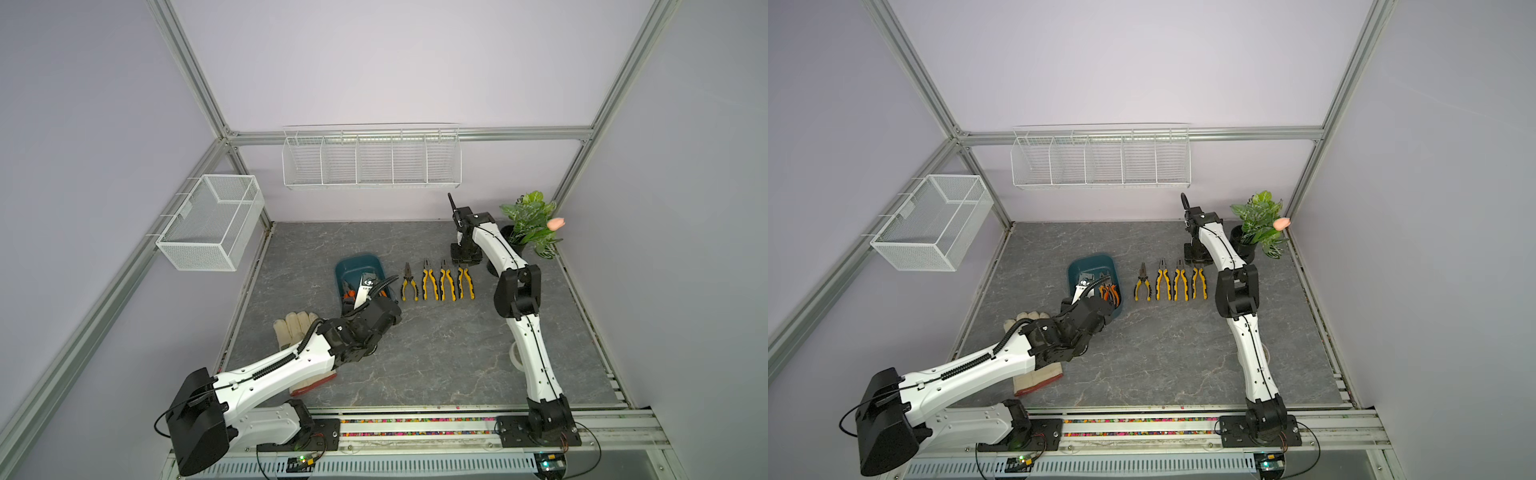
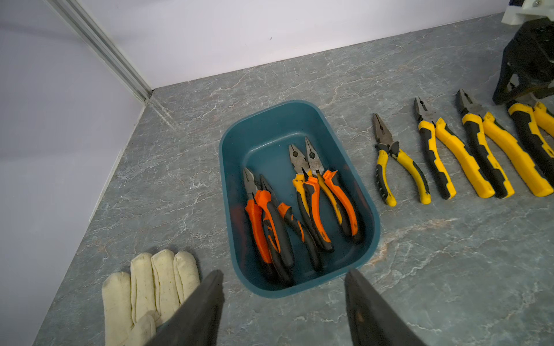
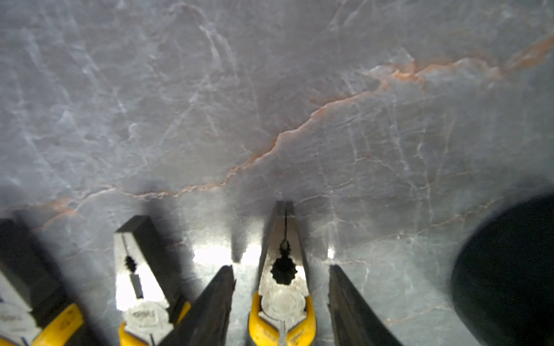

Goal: Take the pliers out of the storage box
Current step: Place the pliers at the center of the board.

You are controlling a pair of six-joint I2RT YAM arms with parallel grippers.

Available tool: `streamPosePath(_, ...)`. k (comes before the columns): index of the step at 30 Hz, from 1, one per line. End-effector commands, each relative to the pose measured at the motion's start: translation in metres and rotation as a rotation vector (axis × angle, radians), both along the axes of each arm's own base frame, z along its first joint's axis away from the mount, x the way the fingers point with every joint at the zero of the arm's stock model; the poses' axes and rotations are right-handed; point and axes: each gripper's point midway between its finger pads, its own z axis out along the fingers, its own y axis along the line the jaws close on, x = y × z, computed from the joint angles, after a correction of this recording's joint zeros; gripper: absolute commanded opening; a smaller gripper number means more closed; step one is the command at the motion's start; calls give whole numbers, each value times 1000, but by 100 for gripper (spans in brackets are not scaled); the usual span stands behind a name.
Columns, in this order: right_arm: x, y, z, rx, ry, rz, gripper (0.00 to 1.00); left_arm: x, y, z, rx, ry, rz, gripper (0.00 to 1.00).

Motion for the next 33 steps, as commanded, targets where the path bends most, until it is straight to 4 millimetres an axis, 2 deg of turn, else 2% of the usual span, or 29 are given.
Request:
streamPosePath(1,2,21,66,59,-129,43,55,6,2,-13,1,62,26,67)
streamPosePath(4,-7,38,101,83,-207,70,54,18,9,-28,-6,134,63,65)
streamPosePath(7,-23,53,140,119,-299,92,54,27,14,-37,-33,176,87,65)
streamPosePath(11,-60,74,185,190,-420,123,54,44,13,-45,-61,230,100,65)
streamPosePath(14,-91,81,203,250,-487,134,54,60,3,-58,-14,284,91,64)
streamPosePath(17,-116,76,207,282,-495,123,54,74,-11,-74,34,350,94,61)
streamPosePath(21,-139,67,200,281,-474,125,54,83,-22,-93,44,421,128,57)
streamPosePath(27,-160,58,184,280,-452,135,54,82,-28,-114,-24,512,164,55)
streamPosePath(33,-171,54,172,285,-433,137,53,83,-27,-131,-71,566,186,43)
